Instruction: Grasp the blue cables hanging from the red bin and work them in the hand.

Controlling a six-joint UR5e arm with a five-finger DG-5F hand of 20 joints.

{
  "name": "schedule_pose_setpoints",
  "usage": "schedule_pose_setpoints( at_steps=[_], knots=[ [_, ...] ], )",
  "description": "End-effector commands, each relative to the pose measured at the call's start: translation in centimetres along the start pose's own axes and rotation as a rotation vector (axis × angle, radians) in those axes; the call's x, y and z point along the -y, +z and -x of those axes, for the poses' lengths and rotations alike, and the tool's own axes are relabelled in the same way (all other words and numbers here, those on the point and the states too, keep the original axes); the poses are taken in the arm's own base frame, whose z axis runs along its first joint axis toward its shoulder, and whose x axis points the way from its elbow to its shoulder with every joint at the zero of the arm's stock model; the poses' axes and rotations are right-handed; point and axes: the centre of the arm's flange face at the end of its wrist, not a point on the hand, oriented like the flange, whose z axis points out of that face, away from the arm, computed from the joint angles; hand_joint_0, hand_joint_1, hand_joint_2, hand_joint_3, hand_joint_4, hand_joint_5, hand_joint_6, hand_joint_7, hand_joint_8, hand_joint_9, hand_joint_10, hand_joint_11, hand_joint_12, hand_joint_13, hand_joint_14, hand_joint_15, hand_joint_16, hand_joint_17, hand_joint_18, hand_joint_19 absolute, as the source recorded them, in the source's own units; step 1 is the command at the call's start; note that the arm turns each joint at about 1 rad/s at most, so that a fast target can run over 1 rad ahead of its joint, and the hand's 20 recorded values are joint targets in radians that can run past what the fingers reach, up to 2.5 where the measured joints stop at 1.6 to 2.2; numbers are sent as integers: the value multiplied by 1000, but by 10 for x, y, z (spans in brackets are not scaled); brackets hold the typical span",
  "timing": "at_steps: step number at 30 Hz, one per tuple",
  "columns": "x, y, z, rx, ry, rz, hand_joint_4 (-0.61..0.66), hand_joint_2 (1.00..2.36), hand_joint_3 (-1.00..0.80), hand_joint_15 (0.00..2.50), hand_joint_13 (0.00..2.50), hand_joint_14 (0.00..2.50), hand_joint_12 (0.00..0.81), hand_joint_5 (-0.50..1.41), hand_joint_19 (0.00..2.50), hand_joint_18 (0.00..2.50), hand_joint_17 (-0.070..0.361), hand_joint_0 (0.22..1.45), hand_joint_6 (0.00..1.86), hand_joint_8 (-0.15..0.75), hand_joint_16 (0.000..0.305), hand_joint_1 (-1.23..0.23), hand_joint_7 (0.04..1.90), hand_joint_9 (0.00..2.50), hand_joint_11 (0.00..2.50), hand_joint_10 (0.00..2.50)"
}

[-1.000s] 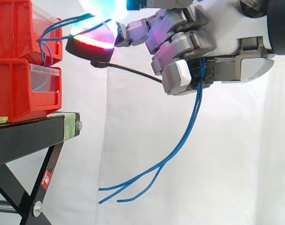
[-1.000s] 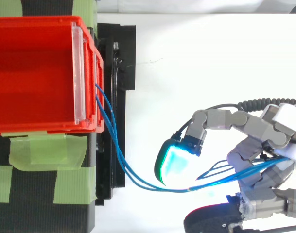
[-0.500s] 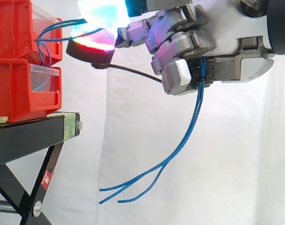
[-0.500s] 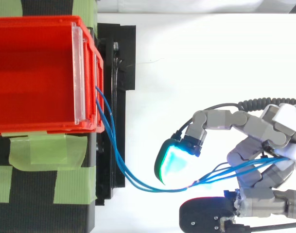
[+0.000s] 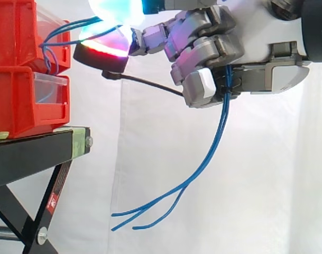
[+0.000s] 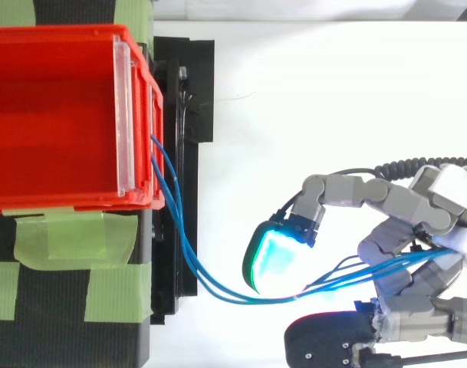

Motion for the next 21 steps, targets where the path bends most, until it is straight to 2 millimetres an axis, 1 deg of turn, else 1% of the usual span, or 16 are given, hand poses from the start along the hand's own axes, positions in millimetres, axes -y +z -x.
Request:
schedule_pose_setpoints(
  at_steps=[1, 3, 6, 9, 12, 13, 16, 17, 18, 19, 21],
  knots=[
    [0, 0, 0, -1, -7, 0, 277, 1020, -385, 2148, 2097, 2500, 706, 236, 766, 2500, 158, 912, 351, 580, 210, -594, 1314, 1706, 2500, 2500],
    [0, 0, 0, -1, -7, 0, 278, 1020, -353, 2148, 2097, 2500, 706, 241, 766, 2500, 158, 915, 340, 580, 210, -597, 1324, 1706, 2500, 2500],
    [0, 0, 0, 1, -7, -1, 292, 1020, -228, 2148, 2097, 2500, 706, 252, 766, 2500, 158, 932, 337, 580, 210, -610, 1315, 1706, 2500, 2500],
    [0, 0, 0, 1, -7, -1, 290, 1018, -65, 2148, 2097, 2500, 706, 265, 766, 2500, 158, 982, 301, 580, 210, -626, 1326, 1706, 2500, 2500],
    [0, 0, 0, 1, -5, 0, 297, 1014, 13, 2148, 2097, 2500, 706, 268, 766, 2500, 158, 1001, 300, 580, 210, -630, 1320, 1706, 2500, 2500],
    [0, 0, 0, 1, -5, 0, 299, 1010, 75, 2148, 2097, 2500, 706, 271, 766, 2500, 158, 1015, 300, 580, 210, -635, 1309, 1706, 2500, 2500],
    [0, 0, 0, 1, -8, -1, 298, 1006, 148, 2148, 2097, 2500, 706, 281, 766, 2500, 158, 1012, 246, 580, 210, -627, 1334, 1706, 2500, 2500],
    [0, 0, 0, 1, -7, 0, 297, 1000, 214, 2148, 2097, 2500, 706, 284, 766, 2500, 158, 1017, 244, 580, 210, -624, 1321, 1706, 2500, 2500],
    [0, 0, 0, 1, -7, 0, 303, 1001, 232, 2148, 2097, 2500, 706, 285, 766, 2500, 158, 1016, 241, 580, 210, -622, 1322, 1706, 2500, 2500],
    [0, 0, 0, 1, -5, 0, 298, 1149, 211, 2148, 2097, 2500, 706, 289, 766, 2500, 158, 974, 210, 580, 210, -603, 1334, 1706, 2500, 2500],
    [0, 0, 0, 1, -8, -1, 302, 1258, 187, 2148, 2097, 2500, 706, 291, 766, 2500, 158, 949, 190, 580, 210, -592, 1334, 1706, 2500, 2500]
  ],
)
